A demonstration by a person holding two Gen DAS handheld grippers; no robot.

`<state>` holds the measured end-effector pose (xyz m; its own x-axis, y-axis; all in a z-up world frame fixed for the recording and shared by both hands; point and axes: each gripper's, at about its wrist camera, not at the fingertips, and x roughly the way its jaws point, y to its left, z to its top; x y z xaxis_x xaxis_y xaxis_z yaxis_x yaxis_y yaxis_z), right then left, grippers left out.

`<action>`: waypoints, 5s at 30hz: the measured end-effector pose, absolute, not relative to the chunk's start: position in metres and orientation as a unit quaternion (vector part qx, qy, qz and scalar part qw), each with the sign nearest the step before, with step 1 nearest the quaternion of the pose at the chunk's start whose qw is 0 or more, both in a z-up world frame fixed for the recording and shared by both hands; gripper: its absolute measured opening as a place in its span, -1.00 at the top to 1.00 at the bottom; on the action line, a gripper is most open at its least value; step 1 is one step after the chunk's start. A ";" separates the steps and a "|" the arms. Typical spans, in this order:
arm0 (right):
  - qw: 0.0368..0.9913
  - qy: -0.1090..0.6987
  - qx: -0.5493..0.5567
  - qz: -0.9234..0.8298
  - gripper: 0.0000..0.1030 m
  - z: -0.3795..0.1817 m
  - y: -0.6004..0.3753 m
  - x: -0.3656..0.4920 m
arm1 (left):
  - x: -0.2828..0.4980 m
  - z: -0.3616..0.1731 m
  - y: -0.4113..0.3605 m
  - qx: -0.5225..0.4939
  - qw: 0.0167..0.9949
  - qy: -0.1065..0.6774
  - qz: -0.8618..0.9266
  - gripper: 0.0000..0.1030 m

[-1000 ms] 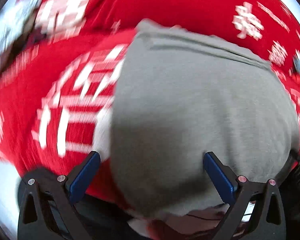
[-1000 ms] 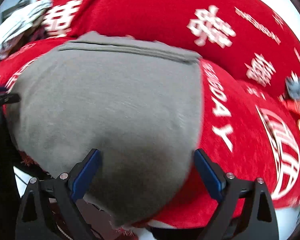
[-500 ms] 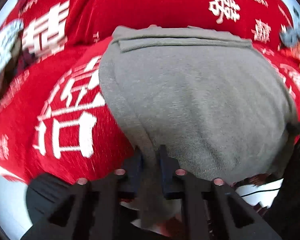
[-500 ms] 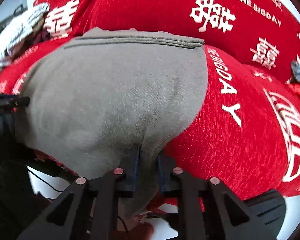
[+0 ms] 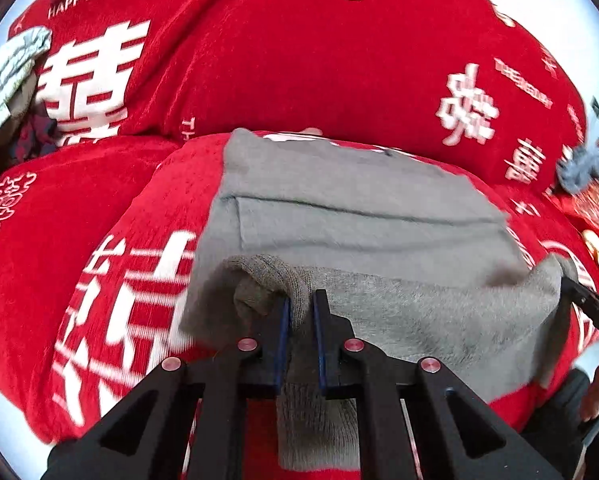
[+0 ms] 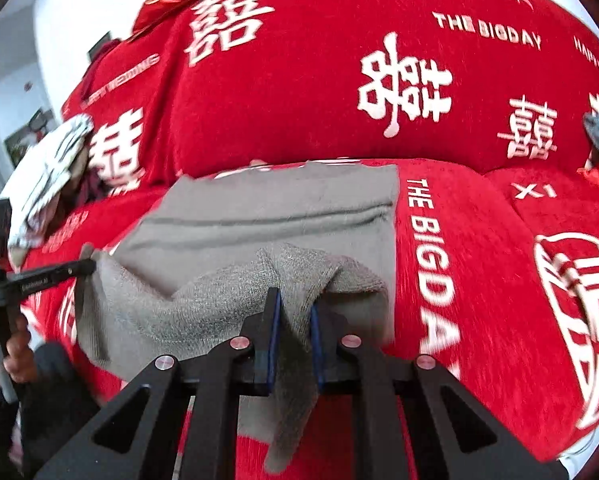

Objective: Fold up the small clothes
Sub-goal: 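Grasp the grey sweater hem with both grippers, then lift the held hem with both grippers and fold it toward the collar, then lower the folded hem onto the sweater near the collar with both grippers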

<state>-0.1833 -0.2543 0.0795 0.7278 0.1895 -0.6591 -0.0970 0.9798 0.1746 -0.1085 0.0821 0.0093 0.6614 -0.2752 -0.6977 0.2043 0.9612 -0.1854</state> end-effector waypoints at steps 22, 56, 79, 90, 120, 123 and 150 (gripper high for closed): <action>0.896 0.424 0.118 0.064 -0.19 0.025 -0.263 -0.205 | -0.137 -0.036 0.076 -0.092 0.870 0.452 -0.173 -0.50; 0.922 0.344 0.166 0.064 0.86 0.091 -0.273 -0.073 | -0.029 0.048 0.052 -0.095 0.919 0.367 -0.108 0.75; 0.913 0.380 0.148 0.016 0.87 0.078 -0.274 0.006 | 0.035 0.040 0.035 -0.064 0.912 0.398 -0.079 0.75; 0.909 0.390 0.144 0.014 0.87 0.079 -0.277 0.032 | 0.063 0.041 0.028 -0.064 0.908 0.406 -0.078 0.75; 0.885 0.440 0.154 0.002 0.87 0.047 -0.291 0.099 | 0.132 0.016 0.013 -0.055 0.879 0.469 -0.071 0.74; 0.883 0.443 0.157 -0.001 0.86 0.042 -0.293 0.102 | 0.135 0.014 0.011 -0.051 0.879 0.469 -0.071 0.74; 0.851 0.452 0.267 0.018 0.23 0.024 -0.322 0.105 | 0.150 0.004 0.031 -0.131 0.857 0.484 -0.116 -0.68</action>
